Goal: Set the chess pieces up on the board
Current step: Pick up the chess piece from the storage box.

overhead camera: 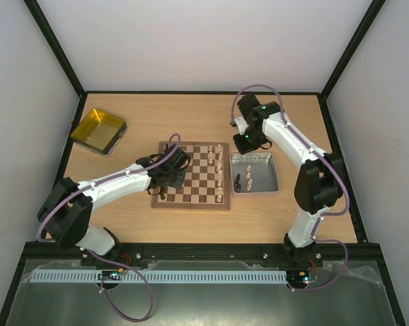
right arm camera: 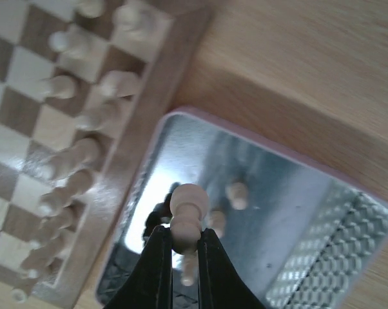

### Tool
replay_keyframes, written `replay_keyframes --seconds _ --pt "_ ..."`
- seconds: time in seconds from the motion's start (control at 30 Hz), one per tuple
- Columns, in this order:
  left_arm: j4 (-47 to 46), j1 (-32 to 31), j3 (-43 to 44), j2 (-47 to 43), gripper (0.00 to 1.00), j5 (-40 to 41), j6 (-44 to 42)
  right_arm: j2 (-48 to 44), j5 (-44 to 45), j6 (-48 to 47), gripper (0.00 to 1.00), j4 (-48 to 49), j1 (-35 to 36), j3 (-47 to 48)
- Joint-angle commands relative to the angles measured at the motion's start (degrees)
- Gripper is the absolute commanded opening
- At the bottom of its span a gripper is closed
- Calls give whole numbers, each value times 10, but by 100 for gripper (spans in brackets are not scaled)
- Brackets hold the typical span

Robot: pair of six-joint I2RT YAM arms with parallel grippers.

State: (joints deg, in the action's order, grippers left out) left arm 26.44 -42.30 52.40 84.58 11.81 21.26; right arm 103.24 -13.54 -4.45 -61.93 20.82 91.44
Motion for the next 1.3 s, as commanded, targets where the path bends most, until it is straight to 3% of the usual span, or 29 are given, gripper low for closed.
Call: replay_keyframes --seconds 0.0,0.5,1.27 --pt "4 5 -5 9 2 15 9 -9 19 17 2 -29 52 11" --pt "0 35 3 30 2 4 4 33 -12 32 2 -26 113 68" --pt "-20 47 16 46 3 -25 -16 72 -26 29 2 -26 131 100"
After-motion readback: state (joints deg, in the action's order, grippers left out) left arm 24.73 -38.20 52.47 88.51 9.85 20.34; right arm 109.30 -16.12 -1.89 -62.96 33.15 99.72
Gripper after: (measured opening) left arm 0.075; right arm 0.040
